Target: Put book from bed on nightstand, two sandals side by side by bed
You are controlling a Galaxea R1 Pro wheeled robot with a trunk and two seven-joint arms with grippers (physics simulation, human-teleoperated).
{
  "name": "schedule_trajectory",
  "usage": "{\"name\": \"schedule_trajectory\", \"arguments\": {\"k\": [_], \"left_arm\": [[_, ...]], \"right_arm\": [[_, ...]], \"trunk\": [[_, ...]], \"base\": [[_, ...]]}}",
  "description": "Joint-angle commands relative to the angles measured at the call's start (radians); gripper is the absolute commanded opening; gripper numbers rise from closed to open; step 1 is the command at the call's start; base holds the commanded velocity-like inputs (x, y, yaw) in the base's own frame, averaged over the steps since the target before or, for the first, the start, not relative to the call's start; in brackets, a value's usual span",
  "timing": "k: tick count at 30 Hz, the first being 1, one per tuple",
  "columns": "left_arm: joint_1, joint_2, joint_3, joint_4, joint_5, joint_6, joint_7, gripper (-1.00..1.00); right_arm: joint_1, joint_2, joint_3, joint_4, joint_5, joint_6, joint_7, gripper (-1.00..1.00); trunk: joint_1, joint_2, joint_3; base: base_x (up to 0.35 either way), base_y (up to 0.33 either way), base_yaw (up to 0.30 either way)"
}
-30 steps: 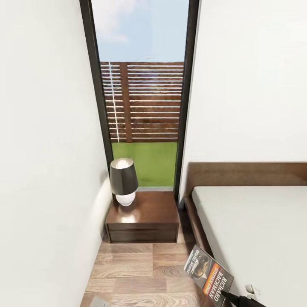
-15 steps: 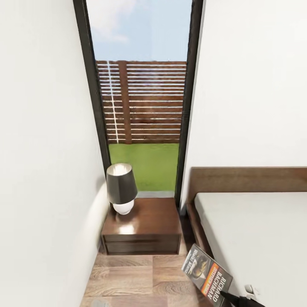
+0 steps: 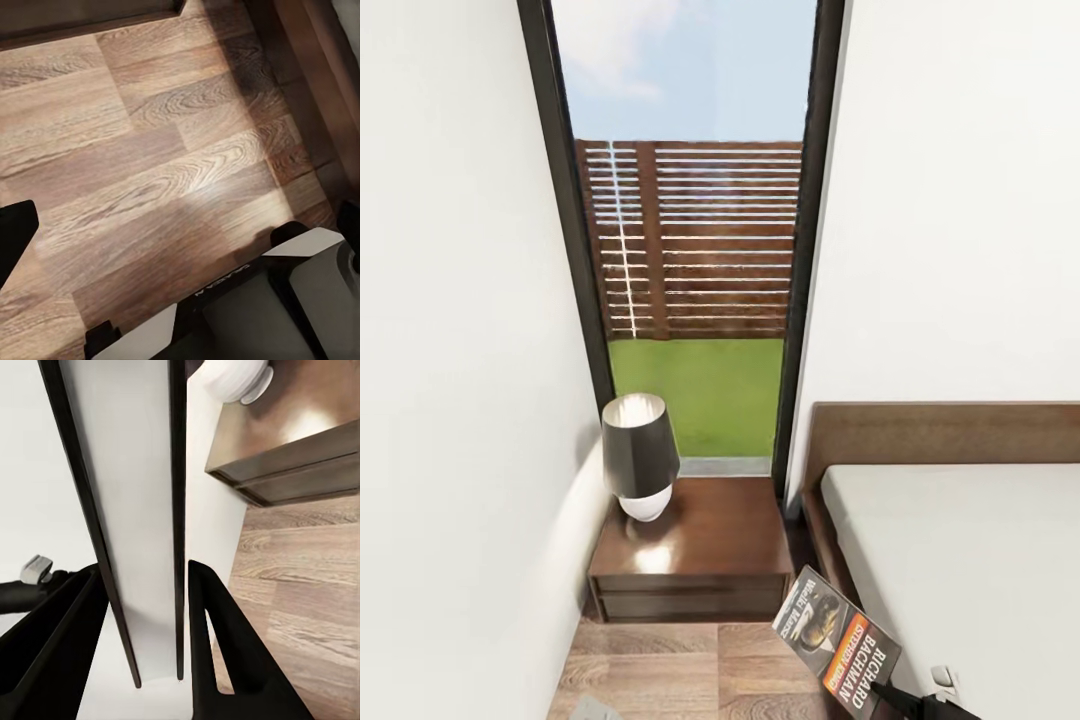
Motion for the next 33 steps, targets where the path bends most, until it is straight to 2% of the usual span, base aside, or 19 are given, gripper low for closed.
{"name": "schedule_trajectory", "arguments": {"k": [1,10,33], "left_arm": [[-0.001,0.0,-0.009,0.001,0.008,-0.004,-0.003,1.0],[-0.001,0.0,-0.009,0.001,0.008,-0.004,-0.003,1.0],[-0.001,0.0,-0.009,0.001,0.008,-0.004,-0.004,1.0]], "right_arm": [[-0.001,0.0,0.009,0.0,-0.008,-0.004,0.001,-1.0],[-0.001,0.0,0.009,0.0,-0.008,-0.008,0.0,-1.0],[-0.001,0.0,0.008,0.0,-0.008,-0.009,0.0,-1.0]], "trunk": [[0.001,-0.002,-0.002],[0.001,-0.002,-0.002],[0.001,-0.002,-0.002]], "base": [[0.05,0.0,0.0],[0.069,0.0,0.0],[0.322,0.0,0.0]]}}
